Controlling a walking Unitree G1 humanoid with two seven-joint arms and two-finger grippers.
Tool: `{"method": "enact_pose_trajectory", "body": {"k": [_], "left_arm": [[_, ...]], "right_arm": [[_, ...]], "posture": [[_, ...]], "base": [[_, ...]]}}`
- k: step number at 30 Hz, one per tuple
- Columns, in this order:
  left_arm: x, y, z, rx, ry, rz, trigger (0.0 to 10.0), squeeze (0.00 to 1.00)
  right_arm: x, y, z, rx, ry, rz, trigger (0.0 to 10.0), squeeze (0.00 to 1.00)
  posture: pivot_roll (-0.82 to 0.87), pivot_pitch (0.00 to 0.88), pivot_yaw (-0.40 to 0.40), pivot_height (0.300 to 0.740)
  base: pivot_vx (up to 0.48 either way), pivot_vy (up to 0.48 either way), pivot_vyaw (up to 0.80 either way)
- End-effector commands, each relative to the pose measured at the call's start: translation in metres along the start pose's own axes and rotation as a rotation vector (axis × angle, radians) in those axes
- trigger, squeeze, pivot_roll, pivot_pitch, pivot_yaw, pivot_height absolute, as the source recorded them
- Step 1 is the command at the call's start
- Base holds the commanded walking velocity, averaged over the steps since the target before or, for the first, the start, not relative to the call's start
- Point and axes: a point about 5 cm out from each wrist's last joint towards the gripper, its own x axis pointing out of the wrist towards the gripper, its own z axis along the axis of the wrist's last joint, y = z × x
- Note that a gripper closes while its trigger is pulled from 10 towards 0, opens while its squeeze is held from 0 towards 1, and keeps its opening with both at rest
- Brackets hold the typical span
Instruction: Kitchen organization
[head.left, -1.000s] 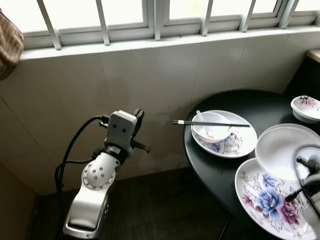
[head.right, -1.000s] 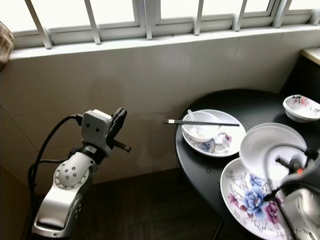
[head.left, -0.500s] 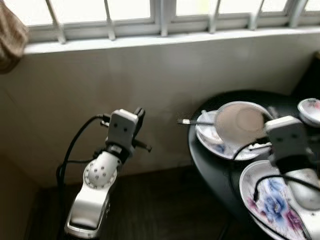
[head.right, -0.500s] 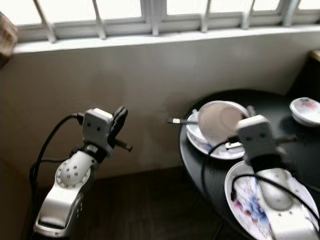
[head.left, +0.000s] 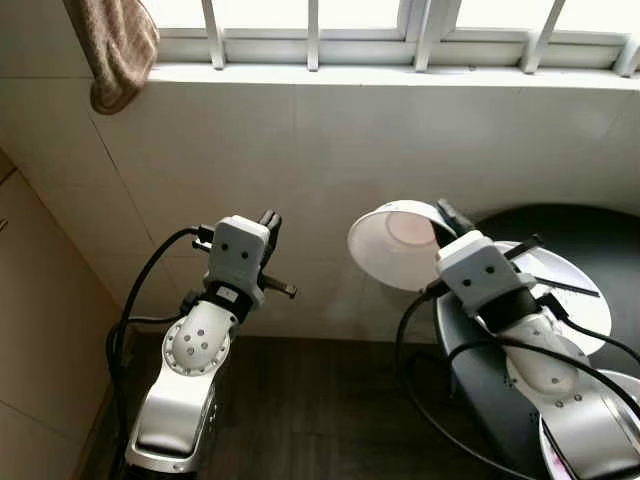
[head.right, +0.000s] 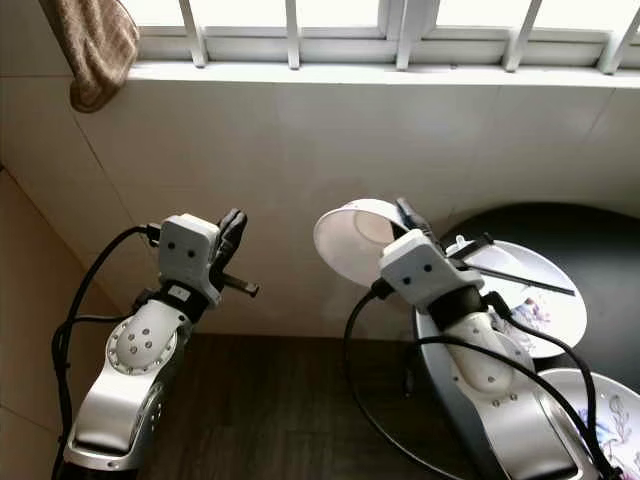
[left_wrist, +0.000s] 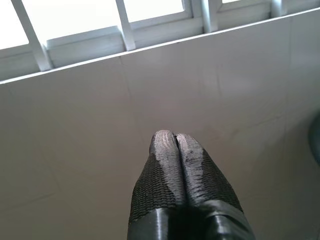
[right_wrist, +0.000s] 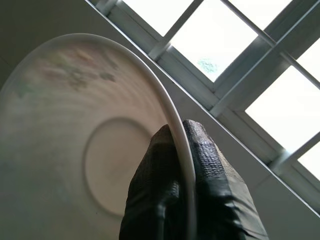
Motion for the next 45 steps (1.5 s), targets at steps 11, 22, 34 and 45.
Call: {"method": "enact_pose_trajectory", "body": {"k": [11,22,34,45], "left_arm": [[0.002,-0.001,0.0,0.019,0.01,-0.006,10.0,0.0],[0.002,0.005,-0.001,0.111,0.002,0.028,10.0,0.0],[-0.023,0.004,-0.016,0.382,0.141,-0.079,10.0,0.0],[-0.032,0.007,-0.019,0.318,0.213,0.047,10.0,0.0]], "right_arm": [[0.006,0.011,0.003,0.001,-0.039,0.002,0.0,0.0],[0.007,0.015,-0.002,0.008,-0.032,-0.007,0.0,0.0],[0.009,0.017,-0.001,-0.001,-0.051,0.008,0.0,0.0],[0.015,0.018,0.0,0.014,-0.07,-0.002,0.0,0.0]], "posture": [[0.06,0.0,-0.024,0.74],[0.08,0.0,-0.024,0.74],[0.1,0.0,-0.02,0.74],[0.12,0.0,-0.036,0.74]], "base": [[0.0,0.476,0.8],[0.0,0.086,0.8],[0.0,0.0,0.8],[0.0,0.0,0.8]]}}
